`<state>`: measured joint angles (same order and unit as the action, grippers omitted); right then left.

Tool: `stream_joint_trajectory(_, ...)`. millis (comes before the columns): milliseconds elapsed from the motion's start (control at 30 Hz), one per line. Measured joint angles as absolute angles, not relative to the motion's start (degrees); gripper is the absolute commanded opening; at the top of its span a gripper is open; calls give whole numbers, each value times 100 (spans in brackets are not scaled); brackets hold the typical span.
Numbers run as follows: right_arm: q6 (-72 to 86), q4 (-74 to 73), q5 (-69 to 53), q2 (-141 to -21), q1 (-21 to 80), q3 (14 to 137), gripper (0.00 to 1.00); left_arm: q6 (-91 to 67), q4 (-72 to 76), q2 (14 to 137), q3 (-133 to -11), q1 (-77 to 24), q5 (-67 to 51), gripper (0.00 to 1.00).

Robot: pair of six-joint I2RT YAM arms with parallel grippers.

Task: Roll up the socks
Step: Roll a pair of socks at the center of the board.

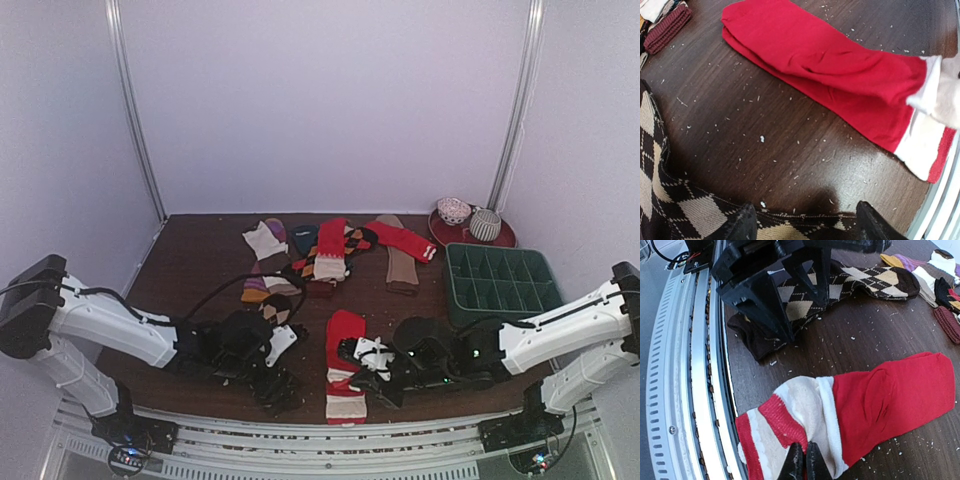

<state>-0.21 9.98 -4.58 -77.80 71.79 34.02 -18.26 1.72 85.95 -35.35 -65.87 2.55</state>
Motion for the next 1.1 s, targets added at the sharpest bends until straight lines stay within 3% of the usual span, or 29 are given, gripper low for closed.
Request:
stream_joint_trajectory(400, 21, 1131, -521, -8143, 7242, 3046, 0, -1791, 395, 8853, -3656, -6584, 255, 64)
stream_joint_trajectory(733, -3, 928, -395, -7881, 7262, 3055, 0, -1800, 1087, 9507, -3935, -6584, 255, 48)
stream_joint_trajectory(900, -5, 858, -283, -7782, 7262, 3061, 0, -1791, 1549, 9708, -4082, -6523, 239, 25)
stream_joint_trajectory(1100, -10, 819, -148, -7782, 7262, 3061, 0, -1704, 1975, 9979, -4206, -6224, 285, 19)
